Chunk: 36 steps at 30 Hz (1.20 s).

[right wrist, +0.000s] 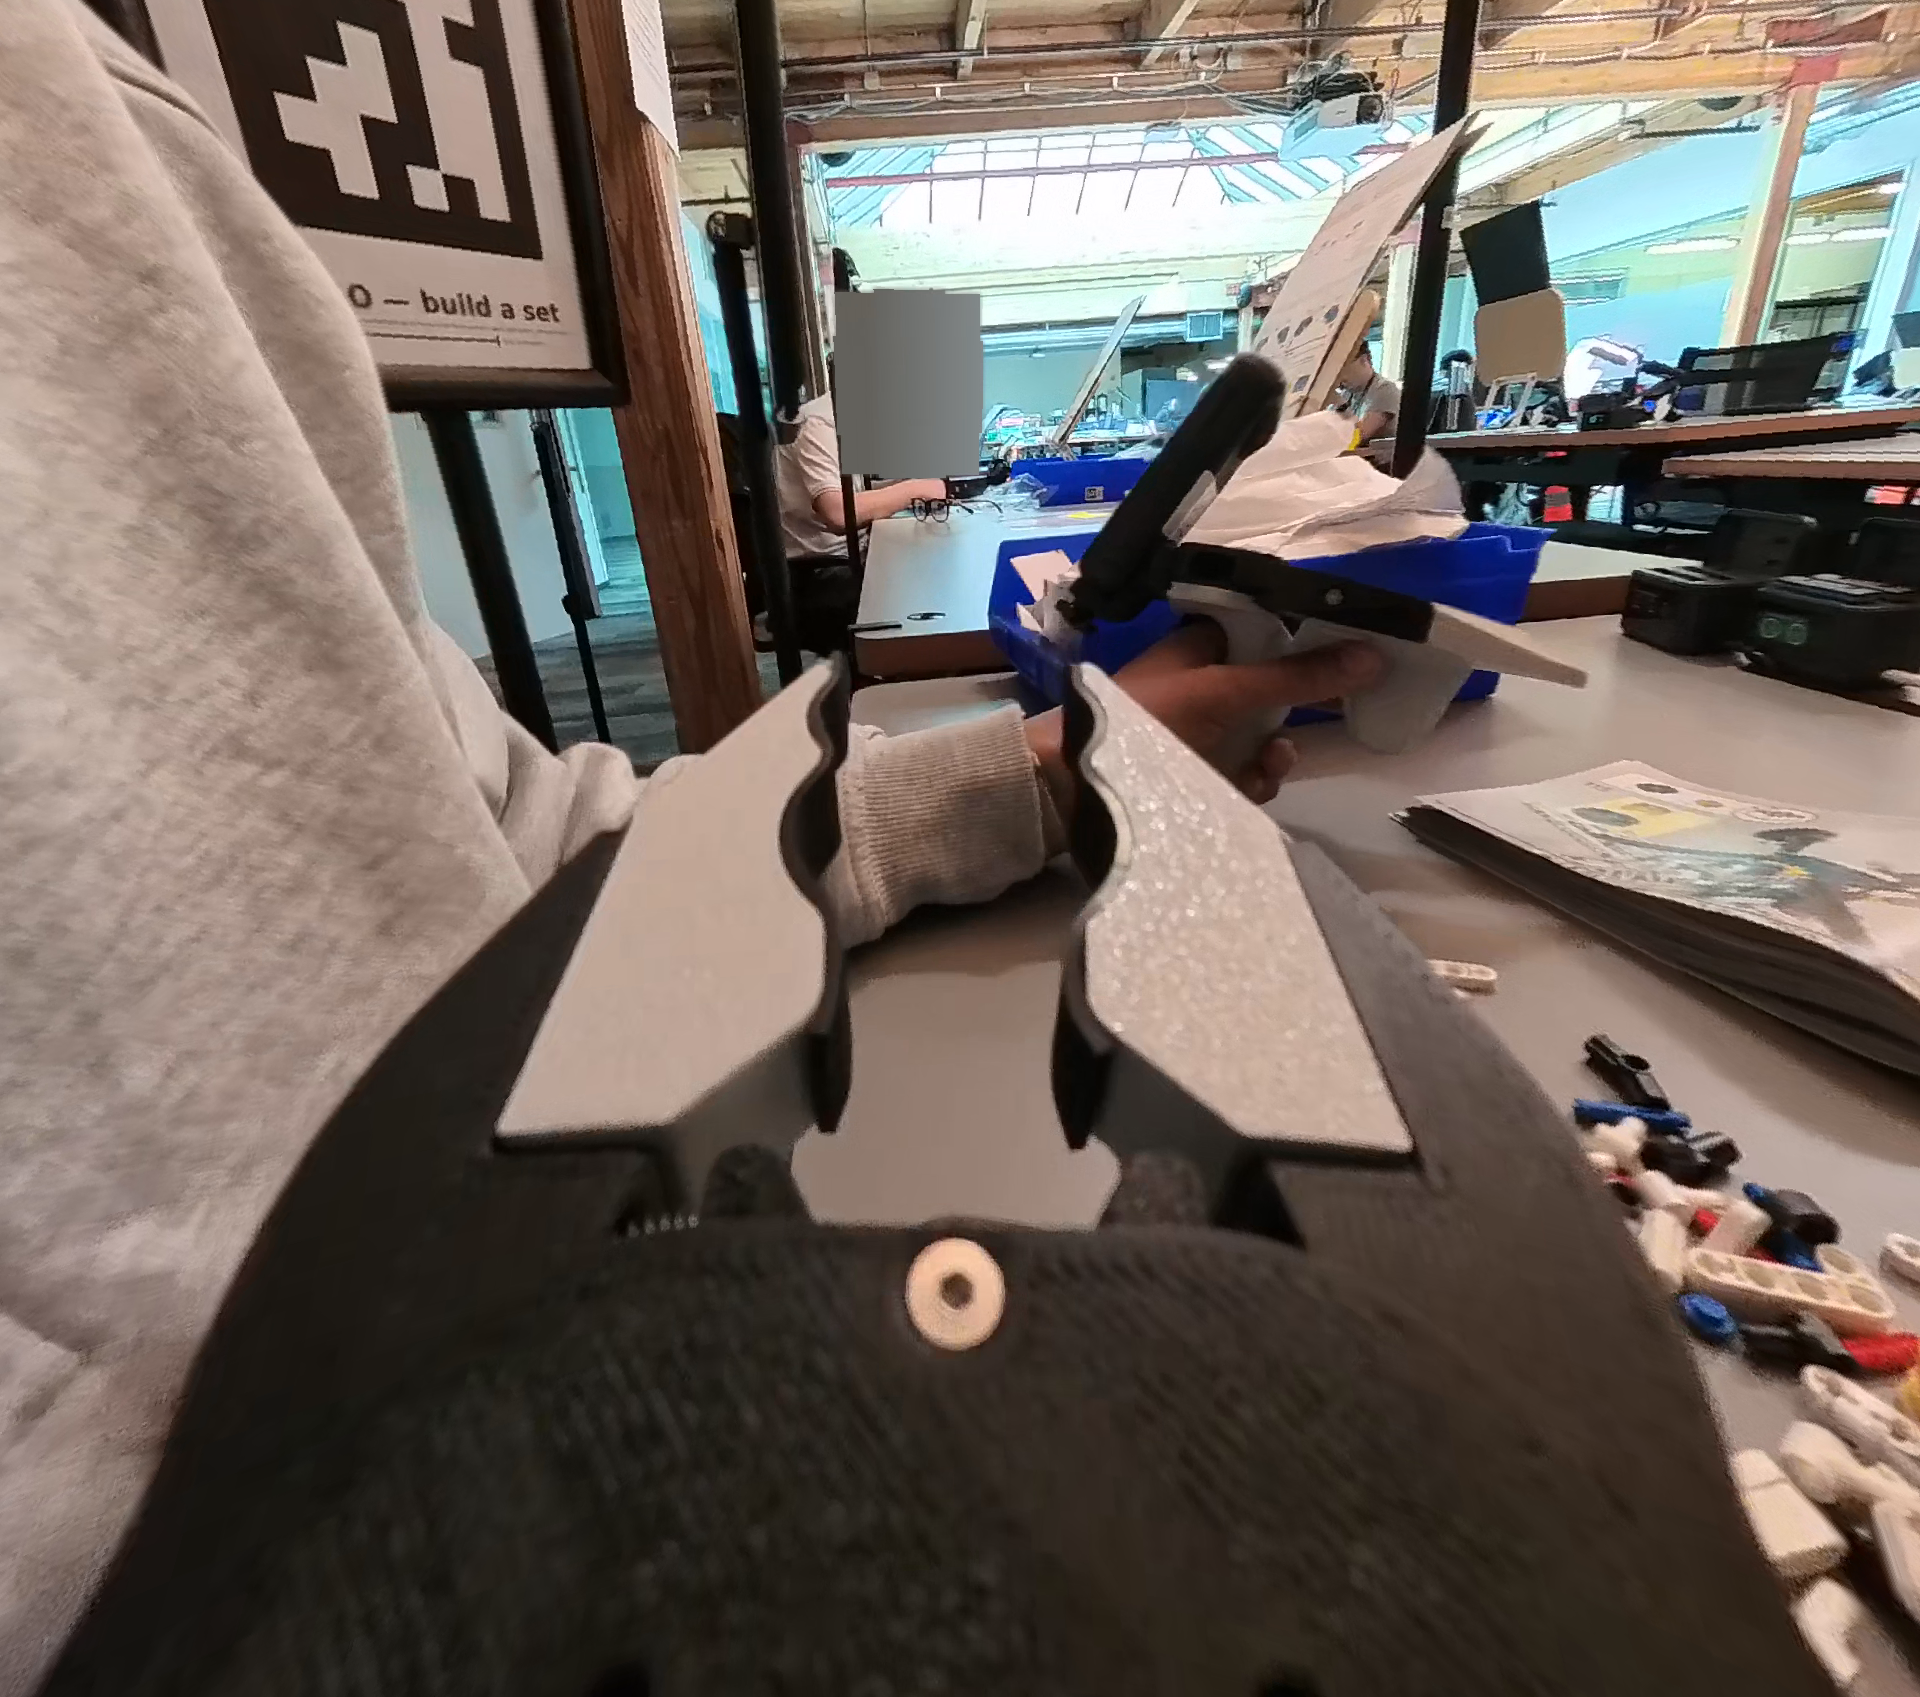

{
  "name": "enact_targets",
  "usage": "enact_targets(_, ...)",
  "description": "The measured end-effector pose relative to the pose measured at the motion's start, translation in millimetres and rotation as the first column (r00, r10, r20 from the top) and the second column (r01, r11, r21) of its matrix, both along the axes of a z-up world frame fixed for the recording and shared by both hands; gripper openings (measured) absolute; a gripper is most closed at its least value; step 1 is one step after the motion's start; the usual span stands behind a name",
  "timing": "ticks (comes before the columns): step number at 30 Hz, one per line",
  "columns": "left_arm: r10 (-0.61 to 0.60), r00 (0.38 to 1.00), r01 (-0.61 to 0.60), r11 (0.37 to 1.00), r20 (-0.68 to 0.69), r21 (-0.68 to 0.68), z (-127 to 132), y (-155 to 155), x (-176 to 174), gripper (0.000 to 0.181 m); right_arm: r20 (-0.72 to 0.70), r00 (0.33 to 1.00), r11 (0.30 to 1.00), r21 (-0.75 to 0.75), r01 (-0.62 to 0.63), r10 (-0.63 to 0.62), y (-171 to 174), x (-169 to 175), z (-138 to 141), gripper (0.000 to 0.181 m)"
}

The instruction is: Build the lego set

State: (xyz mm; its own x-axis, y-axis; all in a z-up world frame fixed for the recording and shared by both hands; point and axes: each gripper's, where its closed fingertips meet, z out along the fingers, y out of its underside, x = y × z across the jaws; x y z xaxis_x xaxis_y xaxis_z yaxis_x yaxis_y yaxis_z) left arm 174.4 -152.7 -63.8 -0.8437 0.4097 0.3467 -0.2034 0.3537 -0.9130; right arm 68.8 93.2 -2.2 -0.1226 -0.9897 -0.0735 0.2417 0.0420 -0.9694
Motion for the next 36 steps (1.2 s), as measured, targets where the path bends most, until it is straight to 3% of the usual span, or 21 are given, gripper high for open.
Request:
enact_targets(25, -0.08, 0.996, 0.08, 0.997, -0.041, -0.001, 1.6, 5.6, -15.5, 0.026, -0.071, 0.997, 0.991, -0.132, 0.031, -0.04, 23.6, 8.2, -8.2, 0.038)
enact_targets(36, -0.085, 0.995, 0.086, 0.996, -0.045, 0.005, 0.8, 5.7, -16.4, 0.027, -0.065, 0.997, 0.992, -0.123, 0.031, -0.039, 24.1, 6.4, -6.6, 0.037)
